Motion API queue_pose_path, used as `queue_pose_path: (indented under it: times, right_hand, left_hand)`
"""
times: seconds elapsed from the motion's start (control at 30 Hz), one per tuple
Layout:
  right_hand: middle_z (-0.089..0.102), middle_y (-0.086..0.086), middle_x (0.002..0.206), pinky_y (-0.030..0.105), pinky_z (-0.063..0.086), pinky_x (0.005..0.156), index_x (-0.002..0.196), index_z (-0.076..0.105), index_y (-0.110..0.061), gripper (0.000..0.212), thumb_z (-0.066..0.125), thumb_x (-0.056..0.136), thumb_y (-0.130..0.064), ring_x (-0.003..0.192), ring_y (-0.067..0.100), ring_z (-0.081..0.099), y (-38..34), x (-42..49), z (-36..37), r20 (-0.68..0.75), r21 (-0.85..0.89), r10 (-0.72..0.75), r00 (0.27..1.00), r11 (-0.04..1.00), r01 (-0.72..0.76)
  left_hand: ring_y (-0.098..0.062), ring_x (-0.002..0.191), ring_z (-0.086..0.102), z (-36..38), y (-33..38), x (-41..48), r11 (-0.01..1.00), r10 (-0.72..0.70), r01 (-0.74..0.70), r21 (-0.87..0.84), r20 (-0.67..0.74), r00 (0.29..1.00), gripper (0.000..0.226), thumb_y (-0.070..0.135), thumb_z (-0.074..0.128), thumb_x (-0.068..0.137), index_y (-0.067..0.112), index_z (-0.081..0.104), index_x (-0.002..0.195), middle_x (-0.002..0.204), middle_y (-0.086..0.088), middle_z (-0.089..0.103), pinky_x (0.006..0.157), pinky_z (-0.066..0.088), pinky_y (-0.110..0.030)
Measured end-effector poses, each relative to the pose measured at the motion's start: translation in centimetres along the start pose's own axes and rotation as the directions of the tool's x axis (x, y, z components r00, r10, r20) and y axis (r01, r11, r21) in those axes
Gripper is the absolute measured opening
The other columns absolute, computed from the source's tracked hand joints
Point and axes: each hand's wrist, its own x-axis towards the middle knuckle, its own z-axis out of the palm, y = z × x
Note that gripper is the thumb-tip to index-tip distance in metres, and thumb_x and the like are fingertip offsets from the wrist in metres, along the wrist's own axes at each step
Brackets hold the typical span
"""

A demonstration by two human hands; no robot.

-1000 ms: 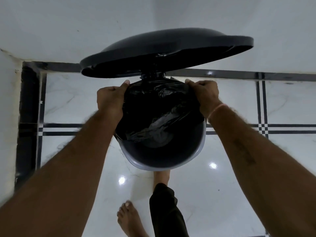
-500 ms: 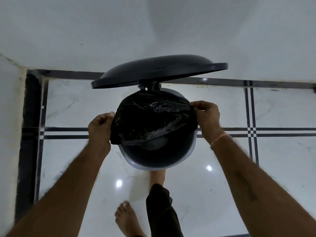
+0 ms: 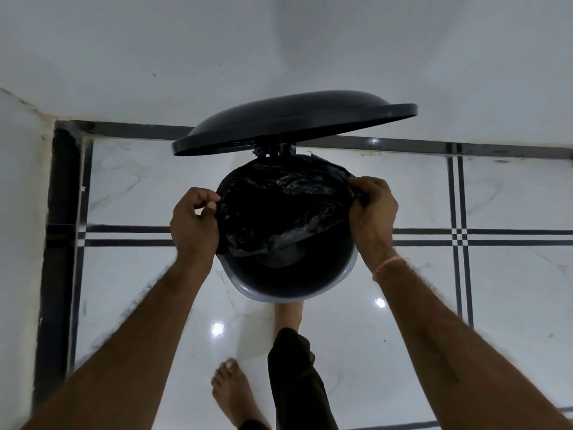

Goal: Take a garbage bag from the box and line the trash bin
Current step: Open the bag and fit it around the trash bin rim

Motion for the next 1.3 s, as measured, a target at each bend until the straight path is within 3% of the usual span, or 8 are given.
queue_pose_path:
  times: [0.2, 0.37, 0.43, 0.57, 0.7, 1.1, 1.23, 1.3]
  right_hand:
    - [0.073, 0.002, 0.118, 0.024, 0.052, 0.104, 0.114, 0.079, -0.012, 0.039, 0.052, 0.089, 0.002, 0.110, 0.015, 0.067, -1.2, -1.7, 0.6, 0.143, 0.081, -0.037, 0.989, 0.996, 0.026]
    - [0.074, -0.007, 0.082, 0.006, 0.045, 0.067, 0.095, 0.082, -0.017, 0.021, 0.069, 0.098, -0.034, 0.076, 0.004, 0.067, -1.4, -1.3, 1.0, 0.091, 0.069, 0.109, 0.990, 0.991, -0.115]
    - [0.075, -0.005, 0.093, 0.001, 0.046, 0.074, 0.101, 0.083, -0.015, 0.015, 0.069, 0.097, -0.016, 0.084, 0.007, 0.066, -1.7, -0.5, 1.2, 0.060, 0.079, 0.114, 0.992, 0.990, -0.119]
    - [0.074, -0.001, 0.107, 0.019, 0.054, 0.098, 0.113, 0.081, -0.011, 0.056, 0.047, 0.082, 0.021, 0.100, 0.012, 0.067, -2.5, 0.9, 1.3, 0.156, 0.025, 0.024, 0.987, 0.999, -0.028]
    - [0.077, 0.002, 0.118, 0.025, 0.052, 0.102, 0.116, 0.080, -0.017, 0.039, 0.060, 0.093, 0.006, 0.107, 0.016, 0.069, -2.5, 0.9, 0.9, 0.158, -0.064, -0.016, 0.987, 0.998, 0.027]
    - [0.076, 0.004, 0.087, 0.041, 0.060, 0.096, 0.088, 0.074, -0.015, 0.014, 0.068, 0.100, -0.014, 0.089, 0.020, 0.071, -1.0, -2.3, 0.7, 0.456, 0.364, 0.108, 0.883, 0.883, -0.296]
    - [0.075, -0.004, 0.082, 0.035, 0.057, 0.090, 0.079, 0.071, -0.022, 0.017, 0.075, 0.093, -0.016, 0.082, 0.012, 0.069, -1.4, -2.3, 1.9, 0.468, 0.125, 0.166, 0.868, 0.960, -0.251]
    - [0.077, 0.000, 0.085, 0.036, 0.060, 0.090, 0.084, 0.071, -0.015, 0.012, 0.073, 0.094, -0.011, 0.087, 0.018, 0.072, -2.3, -1.6, 2.1, 0.418, 0.331, 0.161, 0.894, 0.890, -0.315]
  left_hand:
    - [-0.028, 0.103, 0.066, 0.6, 1.7, 0.0, 0.974, -0.045, 0.056, 0.220, -0.053, 0.998, 0.026, 0.016, 0.049, 0.089, 0.029, 0.071, 0.094, 0.102, 0.006, 0.075, 0.094, 0.053, -0.049]
    - [-0.018, 0.073, 0.056, 1.5, 3.7, 0.9, 0.977, -0.023, 0.026, 0.214, -0.018, 1.000, 0.046, 0.054, 0.053, 0.101, 0.012, 0.058, 0.080, 0.077, 0.002, 0.061, 0.074, 0.041, -0.033]
    - [-0.017, 0.077, 0.055, 2.1, 3.5, 1.5, 0.980, 0.020, -0.019, 0.198, -0.003, 1.000, 0.033, 0.042, 0.059, 0.101, 0.011, 0.061, 0.094, 0.077, 0.009, 0.057, 0.074, 0.039, -0.027]
    - [-0.007, 0.069, 0.055, 2.8, 3.0, 1.5, 0.976, 0.105, -0.102, 0.192, -0.005, 0.995, 0.004, 0.016, 0.060, 0.100, 0.015, 0.062, 0.103, 0.075, 0.019, 0.055, 0.057, 0.032, -0.004]
    - [-0.012, 0.076, 0.055, 2.5, 2.5, 1.1, 0.973, 0.173, -0.170, 0.157, -0.008, 0.985, 0.014, 0.005, 0.056, 0.099, 0.013, 0.062, 0.108, 0.084, 0.014, 0.060, 0.062, 0.033, 0.002]
    - [-0.004, 0.070, 0.055, 2.4, 1.8, 1.2, 0.966, 0.204, -0.202, 0.162, 0.006, 0.979, 0.013, 0.005, 0.057, 0.099, 0.013, 0.062, 0.109, 0.084, 0.014, 0.059, 0.060, 0.032, 0.002]
    - [0.001, 0.070, 0.055, 2.5, 1.7, 1.1, 0.970, 0.192, -0.190, 0.155, -0.001, 0.981, 0.015, 0.004, 0.057, 0.099, 0.014, 0.063, 0.109, 0.083, 0.014, 0.059, 0.060, 0.031, 0.002]
    - [0.003, 0.069, 0.055, 2.3, 1.6, 1.3, 0.971, 0.189, -0.187, 0.151, 0.004, 0.982, 0.015, 0.005, 0.057, 0.099, 0.015, 0.063, 0.108, 0.081, 0.016, 0.058, 0.060, 0.032, 0.001]
